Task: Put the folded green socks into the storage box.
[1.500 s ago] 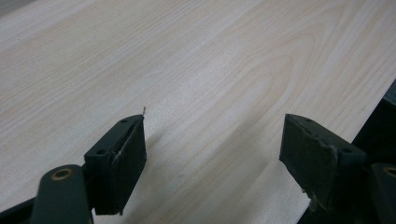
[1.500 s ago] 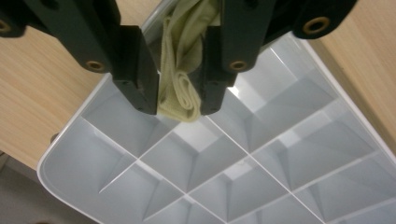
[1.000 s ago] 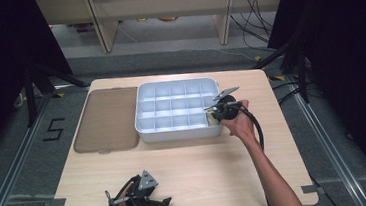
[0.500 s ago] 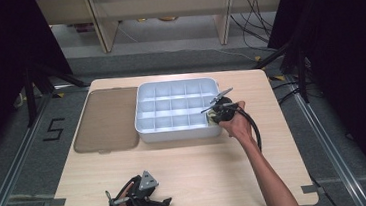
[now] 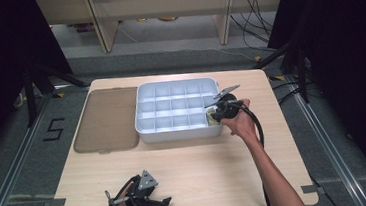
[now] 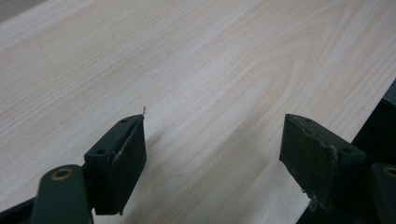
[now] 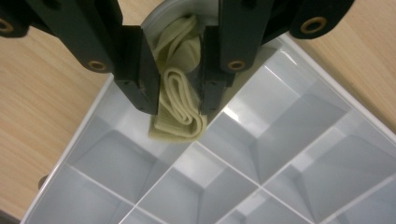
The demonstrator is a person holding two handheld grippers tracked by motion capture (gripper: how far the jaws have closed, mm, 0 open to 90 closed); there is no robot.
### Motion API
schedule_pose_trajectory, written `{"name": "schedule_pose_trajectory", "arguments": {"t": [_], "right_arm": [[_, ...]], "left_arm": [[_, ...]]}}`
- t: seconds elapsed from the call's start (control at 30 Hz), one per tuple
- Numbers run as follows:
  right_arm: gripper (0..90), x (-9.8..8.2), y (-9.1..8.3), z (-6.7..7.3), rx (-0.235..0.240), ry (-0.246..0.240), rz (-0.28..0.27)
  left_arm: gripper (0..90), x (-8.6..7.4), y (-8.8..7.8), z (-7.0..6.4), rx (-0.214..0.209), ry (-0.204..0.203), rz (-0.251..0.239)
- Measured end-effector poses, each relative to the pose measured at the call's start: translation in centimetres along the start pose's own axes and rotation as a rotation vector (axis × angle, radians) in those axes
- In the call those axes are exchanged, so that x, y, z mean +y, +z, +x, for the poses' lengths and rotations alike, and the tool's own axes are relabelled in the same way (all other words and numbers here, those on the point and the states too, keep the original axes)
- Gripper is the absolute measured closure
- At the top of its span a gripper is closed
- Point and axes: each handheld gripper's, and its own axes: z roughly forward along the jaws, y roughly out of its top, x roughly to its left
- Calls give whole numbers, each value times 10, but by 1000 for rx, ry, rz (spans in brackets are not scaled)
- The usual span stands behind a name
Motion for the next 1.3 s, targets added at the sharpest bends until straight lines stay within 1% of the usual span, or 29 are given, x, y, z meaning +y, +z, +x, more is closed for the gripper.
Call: {"name": "schedule_pose_trajectory", "arguments": {"t": [0.07, 0.1, 0.13, 0.17, 0.2, 0.23, 0.27, 0.33, 0.4, 0.43, 0.47, 0.5, 0.53, 0.57, 0.6, 0.67, 0.7, 0.73, 0.77, 0.83, 0.87, 0.9, 0.97, 1.0, 1.07, 1.13, 1.2, 1.23, 1.3], "right_arm": [[658, 0, -3, -1, -9, 3, -32], [645, 1, -6, -1, 3, 22, -17], [640, 1, -7, -2, -4, 18, -38], [635, 1, -10, -2, 4, 30, -34], [627, 1, -10, -2, 8, 41, -50], [623, 1, -12, -3, 10, 30, -51], [620, 1, -13, -3, 8, 39, -68], [609, 2, -16, -4, 6, 35, -70], [596, 1, -15, -5, 1, 24, -112], [591, 1, -17, -5, 5, 14, -108], [583, 1, -21, -5, 8, 27, -98], [577, 1, -22, -5, 7, 22, -103], [571, 0, -21, -4, 1, 32, -139], [566, 1, -26, -5, 13, 24, -109], [566, 1, -28, -5, 13, 34, -110], [567, 0, -30, -5, 14, 23, -132], [567, 0, -31, -4, 20, 35, -123], [567, 0, -33, -5, 16, 29, -125], [567, -1, -33, -5, 19, 39, -129], [567, -2, -34, -6, 15, 30, -140], [567, -2, -35, -4, 25, 49, -132], [567, -3, -35, -6, 17, 33, -138], [567, -3, -36, -5, 28, 45, -134], [567, -3, -37, -3, 31, 62, -133], [567, -4, -35, -6, 40, 35, -153], [562, -5, -37, -5, 32, 35, -147], [557, -5, -39, -4, 37, 49, -142], [550, -5, -38, -5, 34, 37, -156], [538, -5, -41, -3, 39, 47, -155]], "left_arm": [[218, 0, 0, 0, -1, 3, 1], [218, 0, 0, 0, 0, 2, 1], [218, 0, 0, 0, 0, 1, 0], [218, 0, 0, 0, -2, -18, -1], [218, 0, 0, 1, -6, -16, 4], [218, 0, 0, 0, -4, -19, -2], [218, 0, -1, 1, -6, -4, -3], [218, 0, -1, 1, -8, -2, -4], [218, 0, -1, 2, -7, -1, -4], [218, 0, -1, 2, 3, -7, -4], [218, 0, 0, 2, 2, -23, -4], [218, 0, -1, 2, 0, -16, -2], [218, 0, -1, 3, -5, -9, -2], [218, 0, -1, 3, -3, -11, -4], [218, 0, -2, 3, -2, -10, -7], [218, 0, -2, 4, 1, -3, -6], [218, 0, -2, 4, 6, -5, -7], [218, 0, -2, 4, -3, -5, -6], [218, 0, -2, 4, -2, -5, -6], [218, 0, -2, 3, -1, -26, -9], [218, 0, -2, 4, 4, -24, -7], [218, 0, -2, 5, 9, -12, -6], [218, 0, -2, 4, 10, -15, -7], [218, 0, -2, 4, 9, -13, -7], [218, 0, -1, 4, 6, -26, -7], [218, 0, -2, 3, 0, -29, -10], [218, 0, -2, 4, 9, -12, -6], [218, 0, -2, 4, 9, -14, -6], [218, 0, -2, 4, 9, -16, -7]]}}
